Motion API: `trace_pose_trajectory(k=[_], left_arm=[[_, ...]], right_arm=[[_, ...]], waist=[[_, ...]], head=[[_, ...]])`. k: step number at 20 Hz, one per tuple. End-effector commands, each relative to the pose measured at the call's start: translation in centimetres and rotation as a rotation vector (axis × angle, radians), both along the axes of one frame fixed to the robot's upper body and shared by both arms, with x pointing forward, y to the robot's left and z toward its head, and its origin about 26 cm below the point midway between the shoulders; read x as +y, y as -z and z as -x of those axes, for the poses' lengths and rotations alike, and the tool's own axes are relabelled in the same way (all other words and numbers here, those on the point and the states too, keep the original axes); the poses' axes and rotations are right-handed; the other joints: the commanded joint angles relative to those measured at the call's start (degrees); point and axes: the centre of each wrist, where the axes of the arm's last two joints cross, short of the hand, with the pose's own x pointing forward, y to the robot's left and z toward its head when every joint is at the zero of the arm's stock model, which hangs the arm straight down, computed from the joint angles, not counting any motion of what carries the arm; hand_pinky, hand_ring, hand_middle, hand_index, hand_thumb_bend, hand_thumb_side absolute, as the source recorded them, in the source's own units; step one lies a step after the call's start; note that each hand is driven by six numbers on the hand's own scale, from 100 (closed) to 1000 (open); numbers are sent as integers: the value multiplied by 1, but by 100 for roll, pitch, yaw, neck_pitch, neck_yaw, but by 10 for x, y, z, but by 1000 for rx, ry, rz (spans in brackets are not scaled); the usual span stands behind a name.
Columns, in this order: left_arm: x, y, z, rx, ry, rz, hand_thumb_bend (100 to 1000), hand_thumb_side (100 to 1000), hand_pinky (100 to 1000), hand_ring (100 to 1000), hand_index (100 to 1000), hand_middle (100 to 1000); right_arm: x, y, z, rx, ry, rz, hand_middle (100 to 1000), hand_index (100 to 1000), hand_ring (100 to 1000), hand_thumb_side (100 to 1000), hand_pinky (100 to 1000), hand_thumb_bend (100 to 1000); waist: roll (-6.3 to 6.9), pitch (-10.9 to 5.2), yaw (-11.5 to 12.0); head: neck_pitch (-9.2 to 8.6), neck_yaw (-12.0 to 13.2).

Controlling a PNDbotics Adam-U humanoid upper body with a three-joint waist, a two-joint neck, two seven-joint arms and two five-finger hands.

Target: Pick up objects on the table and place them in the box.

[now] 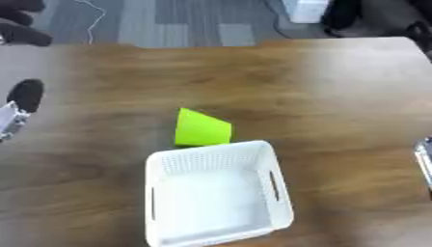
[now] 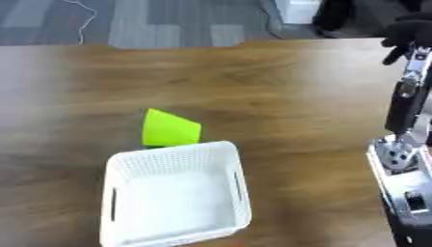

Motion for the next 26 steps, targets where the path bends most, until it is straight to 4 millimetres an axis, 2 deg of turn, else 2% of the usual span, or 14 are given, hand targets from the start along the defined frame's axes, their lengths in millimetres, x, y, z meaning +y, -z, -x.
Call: trace_pose_trajectory(k=[1, 7, 22, 26], left_arm=[[-4, -11, 2, -29, 3, -39, 733, 1000, 749, 723, 742, 812], [-3, -6, -13, -30, -33, 9, 778, 1000, 730, 717, 758, 819], [24, 7, -48, 20, -100, -94, 846, 1000, 784, 745, 766, 830], [35, 11, -53, 42, -124, -143, 922, 1000, 810, 760, 775, 839]], right_arm=[[-1, -10, 0, -26, -15, 22, 550, 553, 428, 1000, 264, 100], [4, -15, -3, -34, -43, 18, 550, 553, 427, 1000, 265, 100], [13, -28, -9, -45, -78, 8, 548, 550, 424, 1000, 264, 100], [19, -32, -12, -28, -103, 22, 550, 548, 420, 1000, 254, 100]], waist=[[28, -71, -35], [32, -38, -162], [53, 78, -429], [41, 127, -542]], head=[[-3, 134], [-3, 339], [-3, 632], [-4, 798]])
